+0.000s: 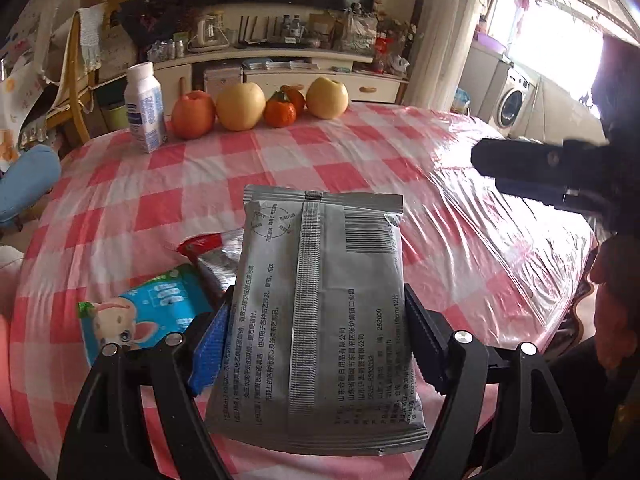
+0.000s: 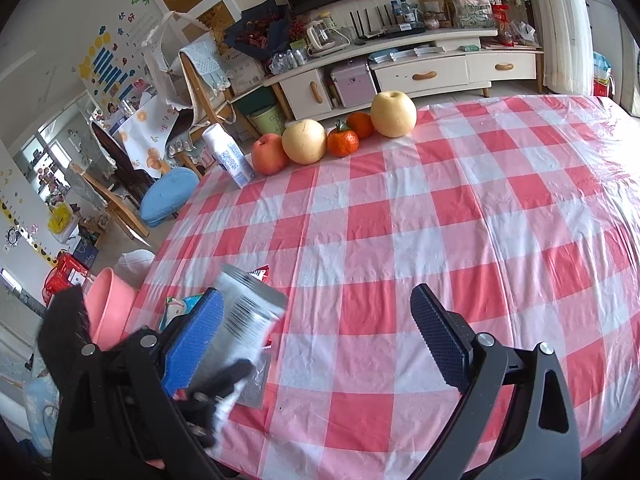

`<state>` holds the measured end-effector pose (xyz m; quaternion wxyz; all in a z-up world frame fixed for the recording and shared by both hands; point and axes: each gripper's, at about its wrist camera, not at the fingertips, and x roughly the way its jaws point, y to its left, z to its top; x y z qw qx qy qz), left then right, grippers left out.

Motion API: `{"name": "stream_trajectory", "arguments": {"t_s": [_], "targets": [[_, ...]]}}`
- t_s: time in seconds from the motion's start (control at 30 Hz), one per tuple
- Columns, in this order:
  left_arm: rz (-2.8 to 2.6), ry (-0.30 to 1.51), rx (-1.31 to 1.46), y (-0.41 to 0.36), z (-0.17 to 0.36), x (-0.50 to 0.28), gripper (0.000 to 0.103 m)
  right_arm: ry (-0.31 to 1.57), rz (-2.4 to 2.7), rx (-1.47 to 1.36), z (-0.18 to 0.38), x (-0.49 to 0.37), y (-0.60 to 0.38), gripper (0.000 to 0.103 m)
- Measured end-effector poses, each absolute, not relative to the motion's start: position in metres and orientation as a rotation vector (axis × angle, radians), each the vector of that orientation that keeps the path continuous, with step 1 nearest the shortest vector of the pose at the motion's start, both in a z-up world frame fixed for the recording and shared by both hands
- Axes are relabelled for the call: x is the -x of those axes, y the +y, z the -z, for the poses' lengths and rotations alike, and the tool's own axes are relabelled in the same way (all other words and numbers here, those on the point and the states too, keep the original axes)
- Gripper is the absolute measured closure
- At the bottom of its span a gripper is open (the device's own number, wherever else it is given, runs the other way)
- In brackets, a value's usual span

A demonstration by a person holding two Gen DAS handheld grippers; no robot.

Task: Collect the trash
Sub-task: 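Lift the grey pouch with the left gripper while the right gripper approaches the silver foil packet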

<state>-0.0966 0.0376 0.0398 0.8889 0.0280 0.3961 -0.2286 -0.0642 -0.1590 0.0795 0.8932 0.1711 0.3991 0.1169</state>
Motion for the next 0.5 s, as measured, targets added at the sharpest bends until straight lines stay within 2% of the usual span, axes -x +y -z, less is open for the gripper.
{"name": "stream_trajectory", "arguments": {"t_s": [0.5], "targets": [[0.287, 0.736, 0.107, 0.133, -0.061, 0.083, 0.025, 1.013, -0.375, -0.234, -0.026, 0.061, -0.086, 0.008]]}}
